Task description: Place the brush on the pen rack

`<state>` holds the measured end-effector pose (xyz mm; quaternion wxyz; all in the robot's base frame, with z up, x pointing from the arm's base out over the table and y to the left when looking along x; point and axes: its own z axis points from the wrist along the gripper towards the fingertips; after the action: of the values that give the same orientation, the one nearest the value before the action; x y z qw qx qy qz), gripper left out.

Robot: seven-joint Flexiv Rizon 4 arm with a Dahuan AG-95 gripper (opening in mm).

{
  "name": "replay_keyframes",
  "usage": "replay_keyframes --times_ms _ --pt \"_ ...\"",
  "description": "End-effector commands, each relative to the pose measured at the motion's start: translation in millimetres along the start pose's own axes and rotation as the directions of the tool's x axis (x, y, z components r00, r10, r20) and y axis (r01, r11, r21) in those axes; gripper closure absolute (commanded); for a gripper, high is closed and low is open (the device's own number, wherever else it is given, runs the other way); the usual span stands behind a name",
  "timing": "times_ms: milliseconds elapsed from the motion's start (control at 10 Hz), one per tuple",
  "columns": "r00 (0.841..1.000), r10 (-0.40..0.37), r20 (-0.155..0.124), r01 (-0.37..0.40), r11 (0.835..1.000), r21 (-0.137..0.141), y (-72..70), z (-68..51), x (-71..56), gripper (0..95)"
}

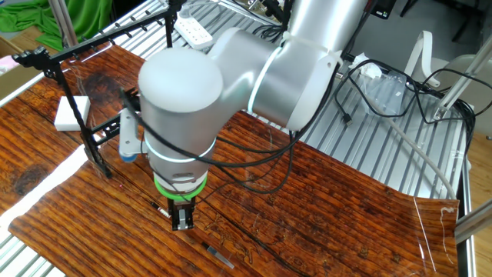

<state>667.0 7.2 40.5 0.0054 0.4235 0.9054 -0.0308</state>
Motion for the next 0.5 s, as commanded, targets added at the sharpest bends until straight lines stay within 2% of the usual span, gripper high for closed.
replay_keyframes --times_ms 100,500 --pt "1.000 0.029 0.001 -0.029 1.000 0.000 -3.6 1.9 0.9 95.0" --pt "0.995 0.101 -0.001 -0.101 0.995 -0.004 -11.3 4.9 -0.4 95.0"
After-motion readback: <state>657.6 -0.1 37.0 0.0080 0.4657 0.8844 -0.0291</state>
